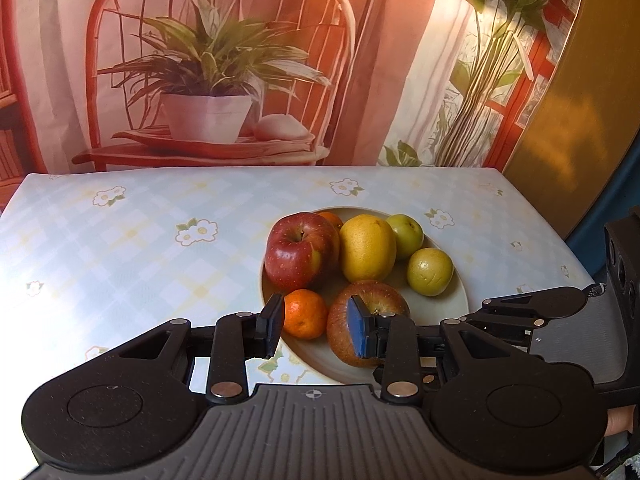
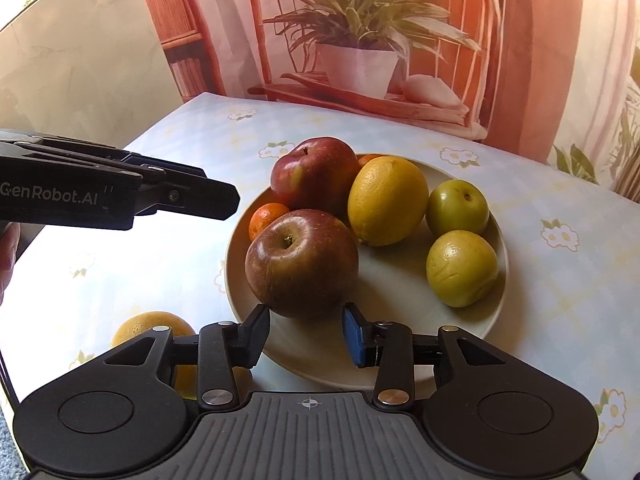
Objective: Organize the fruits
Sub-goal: 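Pull the left tool back from the plate toward the pile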
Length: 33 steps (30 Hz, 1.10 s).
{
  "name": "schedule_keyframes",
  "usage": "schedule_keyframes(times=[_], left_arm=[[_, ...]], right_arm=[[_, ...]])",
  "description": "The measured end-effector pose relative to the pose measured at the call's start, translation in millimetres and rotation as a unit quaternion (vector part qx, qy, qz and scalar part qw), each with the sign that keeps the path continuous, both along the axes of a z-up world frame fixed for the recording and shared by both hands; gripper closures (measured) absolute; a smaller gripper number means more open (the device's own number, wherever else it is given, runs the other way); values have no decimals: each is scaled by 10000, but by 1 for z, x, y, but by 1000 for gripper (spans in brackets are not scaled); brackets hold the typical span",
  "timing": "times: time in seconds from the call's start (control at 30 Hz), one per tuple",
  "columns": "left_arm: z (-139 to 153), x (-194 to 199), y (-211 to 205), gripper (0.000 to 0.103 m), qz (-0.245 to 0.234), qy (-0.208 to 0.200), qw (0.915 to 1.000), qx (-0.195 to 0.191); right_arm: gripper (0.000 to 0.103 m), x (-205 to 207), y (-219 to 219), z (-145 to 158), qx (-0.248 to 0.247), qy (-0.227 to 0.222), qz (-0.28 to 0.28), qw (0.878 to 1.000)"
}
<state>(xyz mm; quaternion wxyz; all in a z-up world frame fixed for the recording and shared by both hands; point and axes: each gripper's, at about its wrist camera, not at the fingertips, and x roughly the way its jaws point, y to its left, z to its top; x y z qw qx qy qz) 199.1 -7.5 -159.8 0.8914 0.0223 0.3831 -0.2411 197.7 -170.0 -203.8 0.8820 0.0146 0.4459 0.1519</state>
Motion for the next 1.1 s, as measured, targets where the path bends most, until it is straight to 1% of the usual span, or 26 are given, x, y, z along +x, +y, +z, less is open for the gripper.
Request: schedule_keyframes(times=[0.43,0.63,0.8,1.1], left_arm=[[5,-23,19,67,173,-176,9994,257],[6,-34,28,67,327,-206,9989,247],[4,-42,38,67,497,-148,9986,84],[0,-57,47,67,670,-139,9977,19]], right_arm=[[66,-11,-1,7,-124,-35,-91,9999],[66,-20,-4,10,-107,-83,-174,9998],[66,-29,-4,11,-39,-116,-229,9997],[66,-46,-3,13,31,-181,-314,9993]])
